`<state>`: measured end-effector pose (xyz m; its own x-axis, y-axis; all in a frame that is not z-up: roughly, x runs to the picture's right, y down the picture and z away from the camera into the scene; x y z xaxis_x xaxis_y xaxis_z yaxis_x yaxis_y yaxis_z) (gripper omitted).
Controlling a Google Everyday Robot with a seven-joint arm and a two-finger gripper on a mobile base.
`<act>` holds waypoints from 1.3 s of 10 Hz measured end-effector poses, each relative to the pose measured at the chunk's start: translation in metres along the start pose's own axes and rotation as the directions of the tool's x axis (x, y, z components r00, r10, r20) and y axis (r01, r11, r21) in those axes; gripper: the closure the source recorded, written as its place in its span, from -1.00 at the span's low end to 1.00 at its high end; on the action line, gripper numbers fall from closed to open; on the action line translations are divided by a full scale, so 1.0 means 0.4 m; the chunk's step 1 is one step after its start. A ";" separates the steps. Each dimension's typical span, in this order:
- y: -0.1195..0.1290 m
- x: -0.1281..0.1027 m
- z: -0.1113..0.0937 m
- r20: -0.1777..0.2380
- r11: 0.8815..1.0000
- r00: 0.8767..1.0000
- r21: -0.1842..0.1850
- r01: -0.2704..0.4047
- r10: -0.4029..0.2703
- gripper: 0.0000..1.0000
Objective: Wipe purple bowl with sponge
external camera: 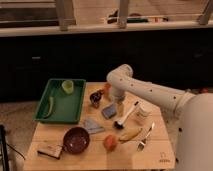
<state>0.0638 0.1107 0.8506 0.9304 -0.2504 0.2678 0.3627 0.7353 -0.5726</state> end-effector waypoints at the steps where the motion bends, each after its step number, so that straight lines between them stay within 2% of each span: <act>1: -0.006 -0.010 0.007 0.007 1.000 1.000 0.002 0.031 -0.031 -0.60; 5: -0.039 -0.018 0.036 0.020 0.997 0.997 0.015 0.078 -0.079 -0.60; 9: -0.059 -0.003 0.076 0.033 0.995 0.996 0.042 0.085 -0.086 -0.60; 13: -0.065 0.010 0.122 0.053 0.995 0.995 0.044 0.087 -0.089 -0.60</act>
<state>0.0555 0.1212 0.9044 0.8903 -0.2809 0.3583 0.4391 0.7378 -0.5127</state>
